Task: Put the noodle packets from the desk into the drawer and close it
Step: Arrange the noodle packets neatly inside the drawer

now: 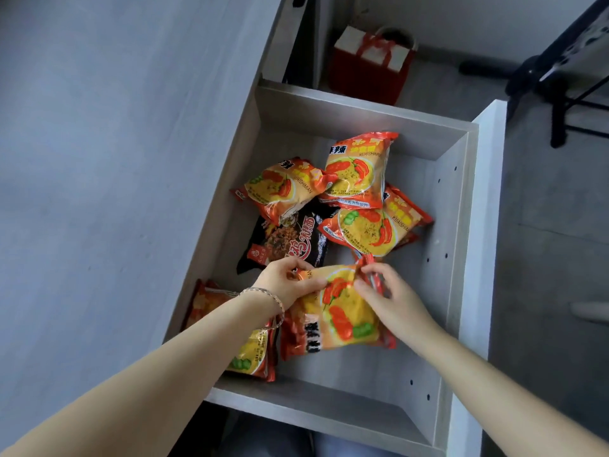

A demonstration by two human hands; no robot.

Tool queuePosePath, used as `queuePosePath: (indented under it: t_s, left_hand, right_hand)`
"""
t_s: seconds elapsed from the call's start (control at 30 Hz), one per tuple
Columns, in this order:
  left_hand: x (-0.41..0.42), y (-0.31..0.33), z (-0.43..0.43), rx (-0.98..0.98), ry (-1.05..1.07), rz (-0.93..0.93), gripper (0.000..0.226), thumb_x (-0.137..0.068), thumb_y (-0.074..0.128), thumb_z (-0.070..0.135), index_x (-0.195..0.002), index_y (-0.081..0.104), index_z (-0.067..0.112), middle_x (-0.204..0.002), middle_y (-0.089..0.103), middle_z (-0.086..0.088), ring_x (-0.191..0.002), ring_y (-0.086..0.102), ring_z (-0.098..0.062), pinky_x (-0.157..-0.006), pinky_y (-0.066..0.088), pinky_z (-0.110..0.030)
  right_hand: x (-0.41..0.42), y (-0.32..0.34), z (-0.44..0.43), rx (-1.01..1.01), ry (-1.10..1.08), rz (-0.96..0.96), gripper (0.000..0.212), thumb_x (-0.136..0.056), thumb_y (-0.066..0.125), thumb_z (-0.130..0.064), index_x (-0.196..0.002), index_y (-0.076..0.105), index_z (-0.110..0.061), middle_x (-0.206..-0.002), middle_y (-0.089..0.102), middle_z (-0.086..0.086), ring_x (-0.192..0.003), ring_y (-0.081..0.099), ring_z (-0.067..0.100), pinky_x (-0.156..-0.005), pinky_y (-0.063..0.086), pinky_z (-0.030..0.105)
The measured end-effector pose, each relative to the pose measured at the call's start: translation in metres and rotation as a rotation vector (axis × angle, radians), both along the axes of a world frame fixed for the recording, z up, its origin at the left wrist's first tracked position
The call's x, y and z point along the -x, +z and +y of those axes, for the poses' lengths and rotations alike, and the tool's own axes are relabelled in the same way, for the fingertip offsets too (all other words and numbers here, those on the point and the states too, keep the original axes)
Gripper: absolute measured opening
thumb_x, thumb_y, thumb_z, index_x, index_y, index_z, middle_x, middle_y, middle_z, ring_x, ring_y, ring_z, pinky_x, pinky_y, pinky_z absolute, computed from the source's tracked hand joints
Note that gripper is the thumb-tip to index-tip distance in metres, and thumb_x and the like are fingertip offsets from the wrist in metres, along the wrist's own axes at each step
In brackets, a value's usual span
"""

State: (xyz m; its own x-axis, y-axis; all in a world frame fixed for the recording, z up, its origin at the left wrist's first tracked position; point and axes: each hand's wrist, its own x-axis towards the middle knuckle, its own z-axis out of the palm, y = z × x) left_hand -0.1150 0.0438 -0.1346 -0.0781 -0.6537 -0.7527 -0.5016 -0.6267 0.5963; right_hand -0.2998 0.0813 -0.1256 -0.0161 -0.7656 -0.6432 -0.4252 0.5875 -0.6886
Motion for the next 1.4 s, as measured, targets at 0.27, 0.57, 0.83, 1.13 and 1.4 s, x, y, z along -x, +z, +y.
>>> queuePosePath:
  t_s: [0.27, 0.57, 0.83, 1.13, 1.4]
  left_hand:
    - [0.012, -0.013, 0.023, 0.324, -1.044, -0.446, 0.031, -0.093, 0.049, 0.030, -0.119, 0.060, 0.019, -0.138, 0.034, -0.010, -0.127, 0.036, -0.030, -0.114, 0.024, -0.040]
    - [-0.005, -0.019, 0.031, 0.253, -1.267, -0.574, 0.047, -0.089, 0.045, 0.035, -0.135, 0.044, 0.023, -0.138, 0.050, 0.001, -0.132, 0.036, -0.024, -0.113, 0.018, -0.045]
    - [-0.011, -0.029, 0.038, 0.155, -1.278, -0.741, 0.038, -0.090, 0.051, 0.020, -0.127, 0.056, 0.017, -0.142, 0.042, -0.004, -0.139, 0.017, -0.029, -0.116, 0.016, -0.046]
    - [-0.011, -0.009, 0.029, 0.342, -0.534, -0.438, 0.032, -0.094, 0.043, 0.016, -0.119, 0.063, 0.021, -0.127, 0.058, 0.002, -0.125, 0.042, -0.020, -0.104, 0.035, -0.032]
    - [-0.013, 0.011, 0.009, 0.377, -0.186, -0.330, 0.026, -0.092, 0.048, 0.008, -0.108, 0.068, 0.013, -0.116, 0.065, -0.003, -0.108, 0.059, -0.016, -0.087, 0.040, -0.018]
  right_hand:
    - [-0.015, -0.048, 0.026, -0.100, 0.457, 0.239, 0.038, -0.084, 0.061, -0.030, -0.120, 0.059, -0.017, -0.115, 0.058, 0.010, -0.109, 0.057, 0.025, -0.091, 0.044, 0.031]
    - [-0.007, -0.057, 0.027, -0.101, 0.452, 0.326, 0.016, -0.087, 0.058, -0.021, -0.098, 0.068, -0.014, -0.097, 0.054, 0.003, -0.095, 0.058, 0.024, -0.081, 0.045, 0.033]
    - [-0.032, -0.039, 0.021, -0.067, 0.629, 0.352, 0.028, -0.087, 0.053, -0.041, -0.098, 0.070, -0.022, -0.104, 0.067, -0.001, -0.099, 0.062, 0.022, -0.078, 0.049, 0.033]
    - [-0.008, -0.032, -0.057, -0.027, -0.582, 0.347, 0.064, -0.075, 0.069, -0.042, -0.117, 0.047, 0.001, -0.123, 0.057, 0.018, -0.110, 0.057, 0.038, -0.090, 0.050, 0.047]
    - [0.014, -0.011, -0.044, 0.154, -0.410, 0.331, 0.021, -0.086, 0.058, -0.020, -0.072, 0.049, -0.007, -0.083, 0.052, 0.008, -0.076, 0.045, 0.025, -0.057, 0.030, 0.030]
